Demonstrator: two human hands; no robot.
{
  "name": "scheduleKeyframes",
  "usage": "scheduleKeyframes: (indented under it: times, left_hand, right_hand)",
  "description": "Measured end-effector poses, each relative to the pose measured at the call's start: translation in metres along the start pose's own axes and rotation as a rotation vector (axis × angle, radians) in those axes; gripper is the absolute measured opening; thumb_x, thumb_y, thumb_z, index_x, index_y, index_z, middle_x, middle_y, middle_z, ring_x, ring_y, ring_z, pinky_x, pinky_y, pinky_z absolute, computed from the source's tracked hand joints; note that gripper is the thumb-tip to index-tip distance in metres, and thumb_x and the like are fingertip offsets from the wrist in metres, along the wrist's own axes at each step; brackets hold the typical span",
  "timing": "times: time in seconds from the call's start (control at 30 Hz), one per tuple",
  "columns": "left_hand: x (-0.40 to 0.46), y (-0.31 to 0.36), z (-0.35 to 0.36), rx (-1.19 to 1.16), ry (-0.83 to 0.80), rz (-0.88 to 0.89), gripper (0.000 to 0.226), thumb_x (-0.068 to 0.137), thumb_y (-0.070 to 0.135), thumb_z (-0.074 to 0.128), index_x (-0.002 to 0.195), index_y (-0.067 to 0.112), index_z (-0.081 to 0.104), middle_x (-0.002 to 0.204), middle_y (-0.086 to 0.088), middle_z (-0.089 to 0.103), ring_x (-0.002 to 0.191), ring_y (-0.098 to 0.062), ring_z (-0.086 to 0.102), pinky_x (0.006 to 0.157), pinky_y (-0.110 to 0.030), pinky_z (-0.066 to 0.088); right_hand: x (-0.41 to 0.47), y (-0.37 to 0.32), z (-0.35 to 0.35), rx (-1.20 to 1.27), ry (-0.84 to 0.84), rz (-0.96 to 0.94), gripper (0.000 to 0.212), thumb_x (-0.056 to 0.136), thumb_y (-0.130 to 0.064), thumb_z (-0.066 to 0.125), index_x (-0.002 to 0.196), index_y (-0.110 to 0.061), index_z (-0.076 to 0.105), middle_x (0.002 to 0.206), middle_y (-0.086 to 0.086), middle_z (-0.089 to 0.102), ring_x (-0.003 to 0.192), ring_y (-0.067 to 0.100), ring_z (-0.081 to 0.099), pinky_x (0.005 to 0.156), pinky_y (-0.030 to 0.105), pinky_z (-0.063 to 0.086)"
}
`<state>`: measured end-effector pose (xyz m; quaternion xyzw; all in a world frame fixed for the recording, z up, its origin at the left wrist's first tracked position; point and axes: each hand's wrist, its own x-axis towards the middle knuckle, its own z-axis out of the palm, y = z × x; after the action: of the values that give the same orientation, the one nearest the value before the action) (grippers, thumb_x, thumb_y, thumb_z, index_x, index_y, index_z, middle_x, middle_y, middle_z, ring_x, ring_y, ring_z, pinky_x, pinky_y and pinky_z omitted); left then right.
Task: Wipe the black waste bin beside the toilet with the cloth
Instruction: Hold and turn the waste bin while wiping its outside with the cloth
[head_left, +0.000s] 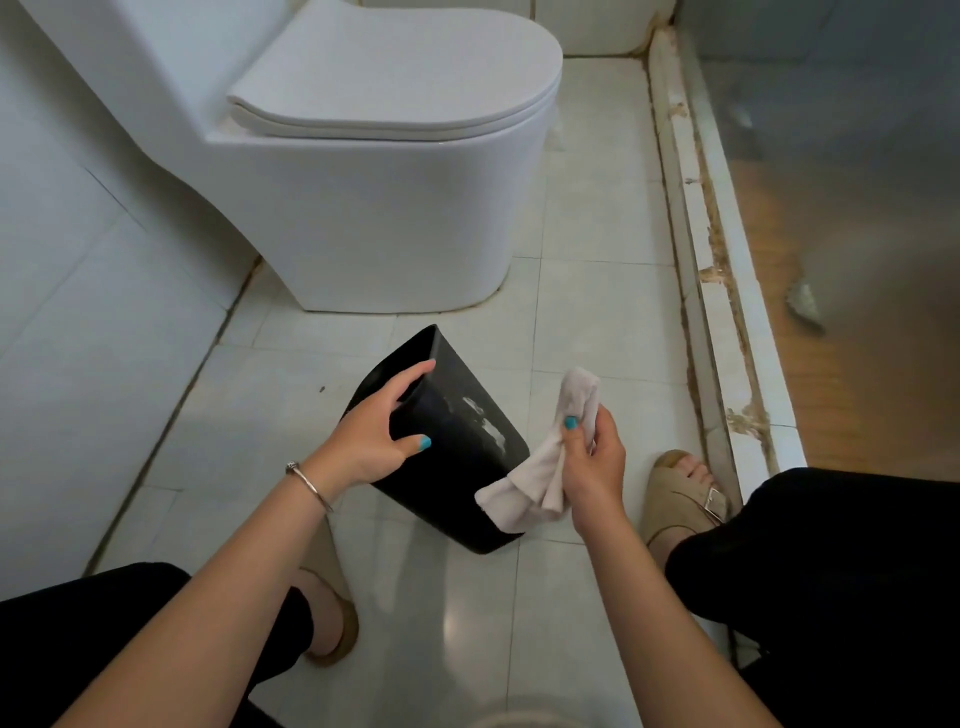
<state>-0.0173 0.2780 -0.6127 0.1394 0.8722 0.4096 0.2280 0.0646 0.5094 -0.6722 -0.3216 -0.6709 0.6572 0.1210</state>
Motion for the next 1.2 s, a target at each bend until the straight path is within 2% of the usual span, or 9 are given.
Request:
scheduleKeyframes:
  times: [0.17,0.27,0.33,0.5,0.6,0.77,0.9,1.03,1.2]
  left_hand:
    - [0.003,0.009,0.002,0.133,-0.046,-0.055,0.09,0.081,0.022,0.073,0.145,0.047,0.015,0.145,0.009,0.04,0.128,-0.014,0.044,0.106,-0.034,0.04]
    - [0.002,0.006,0.007,0.191,-0.032,-0.081,0.098,0.086,0.022,0.068,0.146,0.05,-0.004,0.152,0.009,0.031,0.114,-0.011,0.05,0.099,-0.026,0.039]
    - [0.002,0.003,0.009,0.184,-0.011,-0.084,0.1,0.086,0.022,0.069,0.146,0.048,-0.007,0.152,0.01,0.031,0.115,-0.009,0.05,0.098,-0.024,0.037]
    - [0.003,-0.004,0.011,0.145,0.106,-0.103,0.093,0.082,0.025,0.073,0.151,0.036,0.011,0.141,0.006,0.047,0.129,-0.018,0.046,0.104,-0.029,0.038]
    - [0.001,-0.006,0.009,0.2,0.172,-0.069,0.088,0.081,0.033,0.073,0.148,0.04,0.017,0.136,0.007,0.054,0.126,-0.016,0.049,0.101,-0.039,0.045]
    - [-0.004,-0.01,0.0,0.229,0.034,-0.069,0.105,0.074,0.034,0.079,0.144,0.054,0.003,0.141,0.011,0.047,0.119,-0.014,0.053,0.097,-0.033,0.046]
    - [0.001,-0.009,-0.001,0.188,0.03,-0.049,0.104,0.075,0.023,0.079,0.145,0.049,0.007,0.137,0.008,0.051,0.114,-0.014,0.057,0.097,-0.032,0.047]
    - [0.005,-0.007,0.0,0.178,0.066,-0.045,0.102,0.075,0.021,0.079,0.147,0.045,0.011,0.136,0.007,0.053,0.119,-0.017,0.054,0.1,-0.038,0.046]
    - [0.004,-0.003,0.002,0.215,0.058,-0.019,0.102,0.074,0.022,0.08,0.146,0.048,0.011,0.13,0.005,0.057,0.106,-0.022,0.061,0.094,-0.039,0.049]
  right_hand:
    - [0.004,0.008,-0.009,-0.021,0.014,0.006,0.014,0.098,-0.016,0.051,0.103,-0.027,0.058,0.096,-0.006,0.063,0.093,0.013,0.06,0.079,0.024,0.049]
    - [0.003,0.014,-0.01,-0.076,-0.031,0.028,0.021,0.098,-0.015,0.051,0.118,-0.018,0.057,0.109,-0.002,0.063,0.105,0.017,0.059,0.091,0.033,0.05]
    - [0.001,0.019,-0.007,-0.088,-0.053,0.057,0.028,0.099,-0.014,0.05,0.126,-0.017,0.055,0.118,0.001,0.062,0.11,0.018,0.058,0.097,0.037,0.048]
    - [-0.004,0.029,0.004,-0.11,-0.117,0.079,0.027,0.099,-0.015,0.05,0.126,-0.019,0.055,0.115,-0.001,0.061,0.107,0.018,0.058,0.097,0.038,0.049]
    - [-0.002,0.031,0.009,-0.104,-0.127,0.088,0.023,0.099,-0.015,0.05,0.122,-0.018,0.055,0.112,0.001,0.061,0.105,0.019,0.058,0.096,0.04,0.049]
    - [0.002,0.034,0.009,-0.098,-0.131,0.106,0.02,0.1,-0.018,0.049,0.12,-0.023,0.052,0.112,0.001,0.059,0.104,0.017,0.057,0.092,0.034,0.049]
    - [0.005,0.041,0.009,-0.145,-0.155,0.133,0.023,0.1,-0.019,0.049,0.122,-0.019,0.051,0.113,0.002,0.059,0.104,0.019,0.058,0.091,0.034,0.05]
    - [0.005,0.049,0.014,-0.175,-0.218,0.135,0.025,0.099,-0.021,0.051,0.123,-0.017,0.054,0.106,-0.004,0.06,0.098,0.015,0.058,0.075,0.017,0.045]
    - [0.007,0.061,0.023,-0.217,-0.251,0.137,0.041,0.093,-0.035,0.062,0.132,-0.025,0.055,0.126,-0.008,0.055,0.115,0.011,0.052,0.098,0.029,0.044]
